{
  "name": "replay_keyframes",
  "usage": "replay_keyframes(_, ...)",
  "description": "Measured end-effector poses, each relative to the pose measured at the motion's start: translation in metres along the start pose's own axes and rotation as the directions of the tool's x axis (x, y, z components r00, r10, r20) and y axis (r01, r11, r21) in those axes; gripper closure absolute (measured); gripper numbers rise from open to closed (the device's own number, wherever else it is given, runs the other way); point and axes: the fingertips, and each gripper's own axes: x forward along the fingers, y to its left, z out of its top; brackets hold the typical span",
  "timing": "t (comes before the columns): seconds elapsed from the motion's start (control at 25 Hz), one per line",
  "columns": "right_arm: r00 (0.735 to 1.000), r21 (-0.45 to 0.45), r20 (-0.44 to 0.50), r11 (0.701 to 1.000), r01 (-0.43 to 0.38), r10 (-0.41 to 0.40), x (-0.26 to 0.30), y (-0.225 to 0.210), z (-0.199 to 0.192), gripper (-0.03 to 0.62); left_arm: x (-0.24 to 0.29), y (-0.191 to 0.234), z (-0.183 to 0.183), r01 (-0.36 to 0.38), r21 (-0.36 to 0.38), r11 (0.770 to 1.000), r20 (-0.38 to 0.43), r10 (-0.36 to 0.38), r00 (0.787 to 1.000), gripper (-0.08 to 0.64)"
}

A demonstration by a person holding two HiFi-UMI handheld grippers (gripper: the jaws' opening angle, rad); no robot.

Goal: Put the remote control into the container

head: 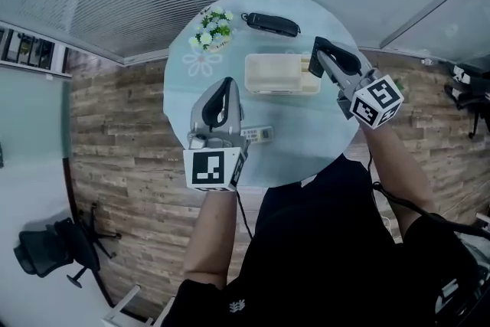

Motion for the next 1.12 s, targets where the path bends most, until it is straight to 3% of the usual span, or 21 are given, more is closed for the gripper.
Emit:
replay_keyframes(0.28, 0.995, -0.003, -0.005, 0.995, -0.095, 0.095, 0.010, -0.005, 0.002, 0.515, 0.004, -0.005, 0.010, -0.086, 0.014, 0.996, 0.006, 0.086, 0.996, 0.558)
replay_keyframes(0.56, 0.975, 0.007, -0.034, 0.975, -0.221, 0.221, 0.018, -0.018, -0.005, 0.515, 0.022, -0.018, 0.013, -0.182, 0.005, 0.983, -0.002, 0.182, 0.983, 0.558)
replay_keyframes(0.96, 0.932, 0.011, -0.060, 0.934, -0.357, 0.357, 0.029, -0.047, -0.017, 0.515, 0.046, -0.037, 0.006, -0.314, -0.009, 0.949, -0.010, 0.314, 0.949, 0.558)
replay_keyframes(1.12, 0.911, 0.025, -0.073, 0.913, -0.406, 0.407, 0.034, -0.053, -0.026, 0.515, 0.044, -0.039, -0.003, -0.389, -0.011, 0.921, -0.049, 0.388, 0.921, 0.558)
